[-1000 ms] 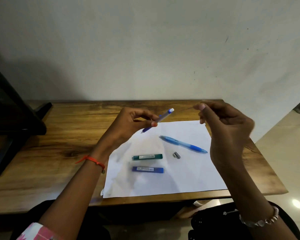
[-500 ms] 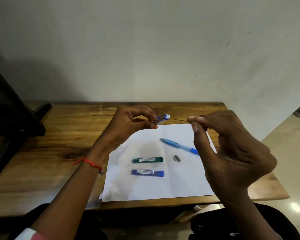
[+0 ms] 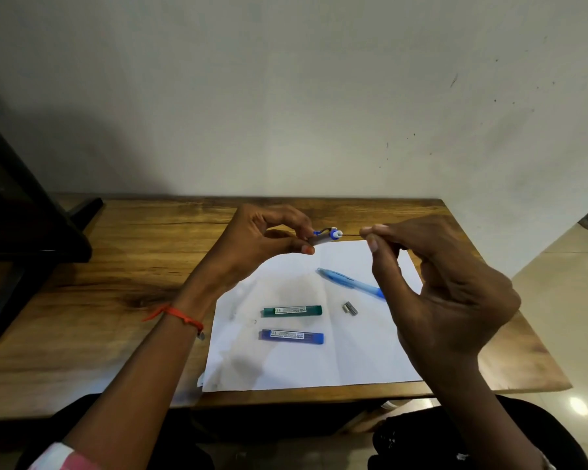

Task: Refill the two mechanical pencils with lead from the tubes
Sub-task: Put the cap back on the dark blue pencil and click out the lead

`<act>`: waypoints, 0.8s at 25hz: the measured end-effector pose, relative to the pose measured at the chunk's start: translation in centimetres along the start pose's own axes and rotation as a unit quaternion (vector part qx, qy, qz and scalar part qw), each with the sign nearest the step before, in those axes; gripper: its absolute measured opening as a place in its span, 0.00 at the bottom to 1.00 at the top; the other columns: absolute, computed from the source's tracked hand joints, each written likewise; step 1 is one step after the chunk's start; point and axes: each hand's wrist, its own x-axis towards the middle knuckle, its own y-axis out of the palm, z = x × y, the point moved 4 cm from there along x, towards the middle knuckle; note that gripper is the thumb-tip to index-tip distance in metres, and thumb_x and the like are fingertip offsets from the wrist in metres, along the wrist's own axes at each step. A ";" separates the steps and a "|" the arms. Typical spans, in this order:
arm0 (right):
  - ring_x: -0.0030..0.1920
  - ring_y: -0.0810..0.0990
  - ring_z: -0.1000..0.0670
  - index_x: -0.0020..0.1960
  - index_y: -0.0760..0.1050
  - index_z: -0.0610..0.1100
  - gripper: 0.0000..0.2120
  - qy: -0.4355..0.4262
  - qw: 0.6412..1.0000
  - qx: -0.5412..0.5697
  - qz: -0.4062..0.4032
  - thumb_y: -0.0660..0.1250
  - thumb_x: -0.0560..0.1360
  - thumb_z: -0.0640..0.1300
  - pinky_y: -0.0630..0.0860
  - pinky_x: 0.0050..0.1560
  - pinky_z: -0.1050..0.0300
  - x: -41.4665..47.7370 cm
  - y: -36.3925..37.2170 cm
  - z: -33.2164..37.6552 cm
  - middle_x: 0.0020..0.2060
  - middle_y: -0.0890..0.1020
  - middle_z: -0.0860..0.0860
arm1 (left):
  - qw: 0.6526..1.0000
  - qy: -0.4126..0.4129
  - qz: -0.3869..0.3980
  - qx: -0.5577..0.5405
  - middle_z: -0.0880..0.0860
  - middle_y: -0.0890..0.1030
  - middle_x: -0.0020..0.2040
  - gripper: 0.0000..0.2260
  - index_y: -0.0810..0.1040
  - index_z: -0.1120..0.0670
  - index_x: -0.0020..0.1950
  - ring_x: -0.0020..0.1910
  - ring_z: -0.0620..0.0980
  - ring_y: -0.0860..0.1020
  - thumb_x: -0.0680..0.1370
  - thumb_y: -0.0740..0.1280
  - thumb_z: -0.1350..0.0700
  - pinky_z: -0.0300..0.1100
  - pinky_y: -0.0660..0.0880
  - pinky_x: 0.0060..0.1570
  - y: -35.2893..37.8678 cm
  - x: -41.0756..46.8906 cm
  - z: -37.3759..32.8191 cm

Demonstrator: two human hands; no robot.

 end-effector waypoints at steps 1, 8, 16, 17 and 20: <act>0.38 0.78 0.55 0.45 0.80 0.36 0.06 -0.001 1.000 -0.004 0.005 0.69 0.72 0.39 0.75 0.41 0.67 0.0 0.2 -0.1 0.40 0.80 0.50 | 1.000 0.000 0.002 0.003 0.45 0.82 0.36 0.12 0.83 0.54 0.34 0.40 0.47 0.79 0.63 0.73 0.71 0.38 0.78 0.47 0.0 0.0 0.0; 0.35 0.75 0.54 0.44 0.81 0.38 0.04 0.036 0.999 -0.009 0.025 0.71 0.71 0.38 0.73 0.37 0.66 -0.2 1.1 -1.0 0.34 0.78 0.52 | 0.999 -0.015 0.024 0.018 0.44 0.82 0.36 0.14 0.84 0.51 0.34 0.41 0.45 0.79 0.63 0.73 0.71 0.39 0.78 0.47 0.5 0.0 0.0; 0.37 0.76 0.53 0.50 0.81 0.41 0.11 0.124 0.990 0.015 0.066 0.71 0.70 0.45 0.73 0.36 0.66 -0.2 1.5 -2.5 0.40 0.81 0.53 | 0.998 -0.048 0.029 0.026 0.43 0.82 0.35 0.14 0.83 0.48 0.33 0.39 0.43 0.79 0.65 0.73 0.69 0.40 0.77 0.45 0.5 0.0 0.6; 0.37 0.76 0.54 0.51 0.80 0.42 0.11 0.133 0.988 0.022 0.071 0.70 0.70 0.45 0.74 0.37 0.65 -0.1 1.5 -2.7 0.41 0.81 0.52 | 0.998 -0.049 0.027 0.030 0.43 0.82 0.35 0.14 0.83 0.48 0.34 0.39 0.42 0.79 0.65 0.73 0.69 0.38 0.77 0.46 0.5 0.0 0.5; 0.38 0.77 0.55 0.51 0.79 0.43 0.10 0.138 0.986 0.041 0.079 0.71 0.71 0.44 0.75 0.39 0.66 -0.1 1.5 -3.0 0.42 0.81 0.55 | 0.997 -0.050 0.031 0.044 0.42 0.83 0.35 0.13 0.82 0.50 0.35 0.40 0.41 0.79 0.65 0.73 0.69 0.36 0.76 0.47 0.6 -0.1 0.4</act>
